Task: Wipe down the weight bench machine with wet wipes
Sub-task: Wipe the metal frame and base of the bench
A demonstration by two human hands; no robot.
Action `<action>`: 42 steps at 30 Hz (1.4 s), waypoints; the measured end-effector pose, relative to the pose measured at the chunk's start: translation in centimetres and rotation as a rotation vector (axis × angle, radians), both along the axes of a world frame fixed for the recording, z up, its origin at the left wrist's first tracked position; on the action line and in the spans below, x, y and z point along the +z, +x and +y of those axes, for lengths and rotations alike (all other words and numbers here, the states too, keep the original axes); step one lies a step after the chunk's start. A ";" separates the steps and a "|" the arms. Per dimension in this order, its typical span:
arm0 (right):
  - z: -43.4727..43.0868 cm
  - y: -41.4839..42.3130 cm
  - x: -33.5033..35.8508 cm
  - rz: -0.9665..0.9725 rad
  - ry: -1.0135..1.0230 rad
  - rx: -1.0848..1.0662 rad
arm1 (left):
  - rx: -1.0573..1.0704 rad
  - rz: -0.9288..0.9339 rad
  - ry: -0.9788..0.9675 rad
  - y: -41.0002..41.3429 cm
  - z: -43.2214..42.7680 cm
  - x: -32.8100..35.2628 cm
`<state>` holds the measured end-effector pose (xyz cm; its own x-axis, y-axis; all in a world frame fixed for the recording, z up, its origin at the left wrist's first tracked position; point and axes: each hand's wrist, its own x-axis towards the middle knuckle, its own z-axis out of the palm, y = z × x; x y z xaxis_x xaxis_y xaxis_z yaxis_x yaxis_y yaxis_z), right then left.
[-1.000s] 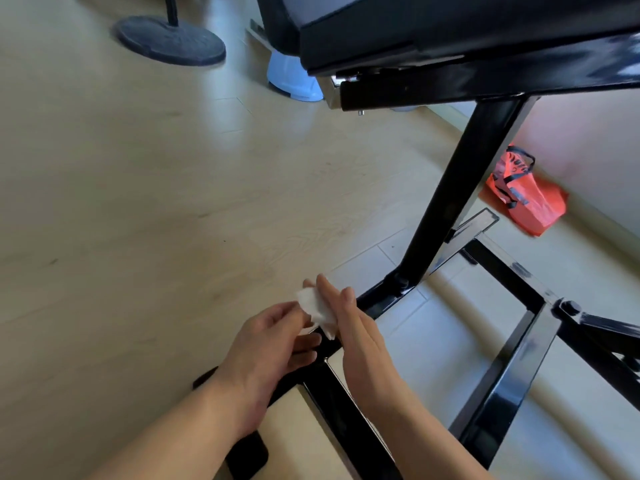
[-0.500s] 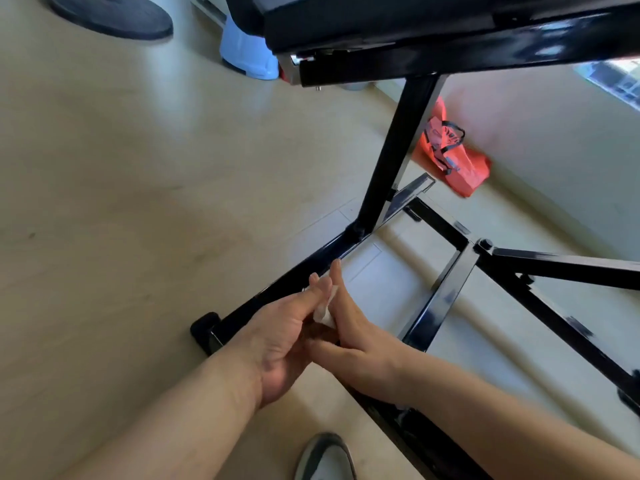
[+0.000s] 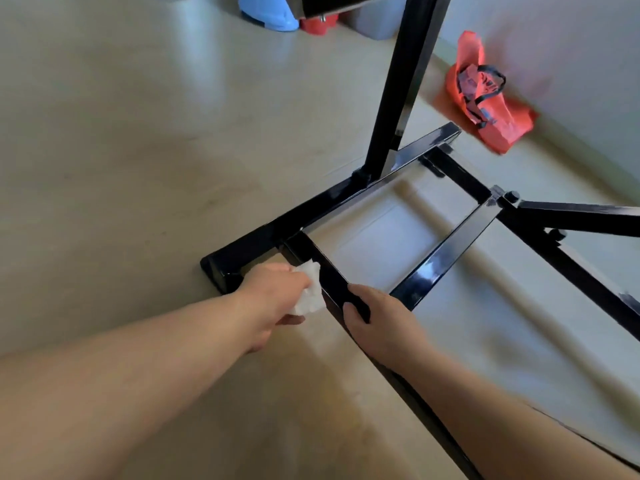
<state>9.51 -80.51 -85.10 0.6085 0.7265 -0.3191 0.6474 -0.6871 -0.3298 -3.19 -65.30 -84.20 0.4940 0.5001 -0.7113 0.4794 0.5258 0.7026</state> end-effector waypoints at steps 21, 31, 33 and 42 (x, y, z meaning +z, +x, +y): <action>-2.9 2.7 -3.0 0.098 0.406 -0.506 | -0.986 0.282 1.328 3.9 -4.0 -8.3; -3.3 0.9 -2.0 -0.001 0.367 -0.224 | -1.192 -0.029 1.222 -3.9 -5.5 -7.9; -2.8 -1.0 -1.4 -0.004 0.368 -0.156 | -1.057 0.047 1.118 -6.1 -4.0 -7.0; 3.8 -12.0 1.6 0.192 0.118 0.071 | -0.548 0.053 0.704 -13.9 2.3 -1.5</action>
<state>-2.54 -76.74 -83.48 0.4912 0.8041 -0.3349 0.6100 -0.5920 -0.5267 -17.13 -63.02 -85.73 0.7674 0.5324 -0.3573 0.5774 -0.3315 0.7461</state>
